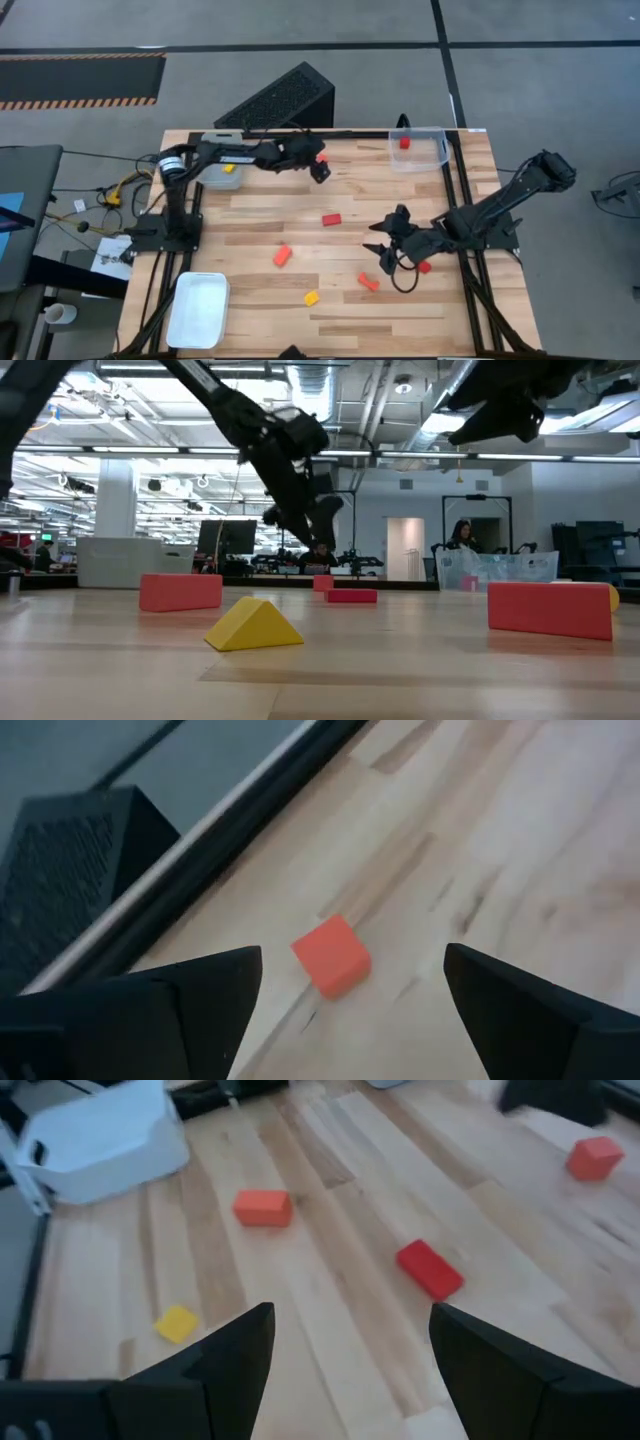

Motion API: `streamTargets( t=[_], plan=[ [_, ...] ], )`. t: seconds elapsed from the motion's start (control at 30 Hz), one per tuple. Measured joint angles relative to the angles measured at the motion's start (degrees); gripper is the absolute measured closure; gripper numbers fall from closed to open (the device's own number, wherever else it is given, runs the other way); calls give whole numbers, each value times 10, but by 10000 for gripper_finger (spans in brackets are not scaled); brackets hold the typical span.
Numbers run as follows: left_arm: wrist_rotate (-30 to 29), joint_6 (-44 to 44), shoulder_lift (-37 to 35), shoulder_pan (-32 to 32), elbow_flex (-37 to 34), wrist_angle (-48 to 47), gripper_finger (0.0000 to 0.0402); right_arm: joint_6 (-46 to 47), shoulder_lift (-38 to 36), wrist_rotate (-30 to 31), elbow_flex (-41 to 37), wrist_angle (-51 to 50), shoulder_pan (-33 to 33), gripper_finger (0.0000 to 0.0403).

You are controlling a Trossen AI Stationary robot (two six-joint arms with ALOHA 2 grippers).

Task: Sort & place blocks by color
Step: Put the top orange block into the white bin

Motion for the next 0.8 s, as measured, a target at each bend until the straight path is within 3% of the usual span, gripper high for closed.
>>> streamTargets(
  t=[0.33,0.6,0.8],
  plan=[
    [-22,-75,96,14,83,-27,96,1,0,26,0,10,33,113],
    [-16,-120,123,32,127,-94,96,1,0,27,0,12,34,113],
    [29,-129,137,35,127,-117,96,1,0,27,0,12,32,113]
  ],
)
